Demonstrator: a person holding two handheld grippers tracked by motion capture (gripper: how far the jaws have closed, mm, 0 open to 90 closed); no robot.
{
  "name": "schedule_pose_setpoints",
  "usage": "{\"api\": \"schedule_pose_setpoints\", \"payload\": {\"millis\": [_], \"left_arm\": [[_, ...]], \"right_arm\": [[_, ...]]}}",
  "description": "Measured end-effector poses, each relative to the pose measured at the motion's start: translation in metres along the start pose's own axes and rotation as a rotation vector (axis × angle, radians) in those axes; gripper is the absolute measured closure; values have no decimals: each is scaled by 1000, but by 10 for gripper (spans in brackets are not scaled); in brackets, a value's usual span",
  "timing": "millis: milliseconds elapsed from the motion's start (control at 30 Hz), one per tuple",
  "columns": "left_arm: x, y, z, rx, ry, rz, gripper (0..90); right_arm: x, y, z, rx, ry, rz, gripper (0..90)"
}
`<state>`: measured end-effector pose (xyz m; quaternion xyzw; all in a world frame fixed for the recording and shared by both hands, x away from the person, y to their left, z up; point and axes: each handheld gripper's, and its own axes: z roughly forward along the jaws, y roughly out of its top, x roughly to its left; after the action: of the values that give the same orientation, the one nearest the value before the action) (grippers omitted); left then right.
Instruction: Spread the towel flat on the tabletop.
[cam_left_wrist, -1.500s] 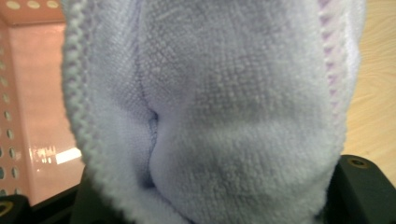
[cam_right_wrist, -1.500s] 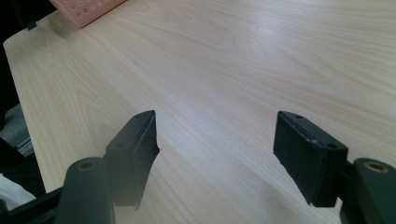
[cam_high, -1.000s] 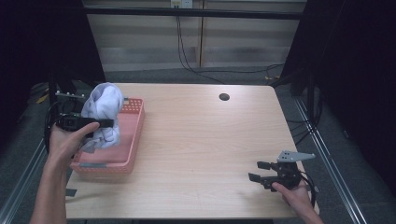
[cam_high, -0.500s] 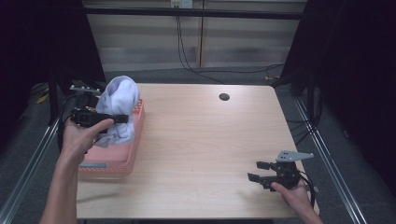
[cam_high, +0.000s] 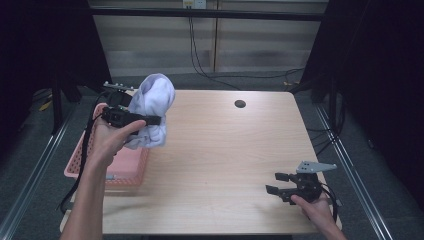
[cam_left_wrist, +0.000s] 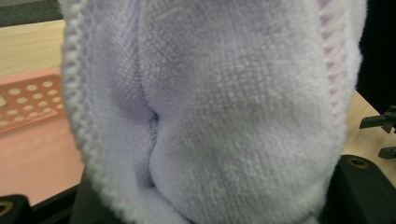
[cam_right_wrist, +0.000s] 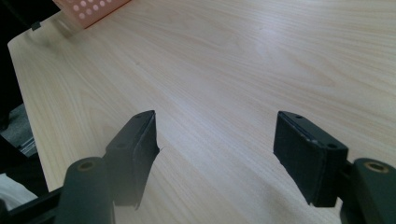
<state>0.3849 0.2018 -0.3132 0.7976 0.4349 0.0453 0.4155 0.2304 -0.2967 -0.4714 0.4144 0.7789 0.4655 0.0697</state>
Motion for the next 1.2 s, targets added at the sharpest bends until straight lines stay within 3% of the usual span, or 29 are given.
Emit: {"api": "schedule_pose_setpoints", "payload": {"millis": [267, 467, 767, 967, 1200], "left_arm": [[-18, 15, 12, -1, -21, 37, 383], [-34, 18, 32, 9, -66, 60, 383], [-47, 10, 70, 44, -146, 67, 381], [-55, 2, 88, 79, -152, 85, 380], [-67, -16, 125, 155, -160, 117, 371]], "right_arm": [[-1, 0, 1, -3, 0, -3, 305], [0, 0, 0, -1, 5, -3, 305], [-1, 0, 0, 0, 9, -3, 306], [-1, 0, 1, 4, 16, -1, 307], [-1, 1, 2, 6, 15, -2, 306]]}}
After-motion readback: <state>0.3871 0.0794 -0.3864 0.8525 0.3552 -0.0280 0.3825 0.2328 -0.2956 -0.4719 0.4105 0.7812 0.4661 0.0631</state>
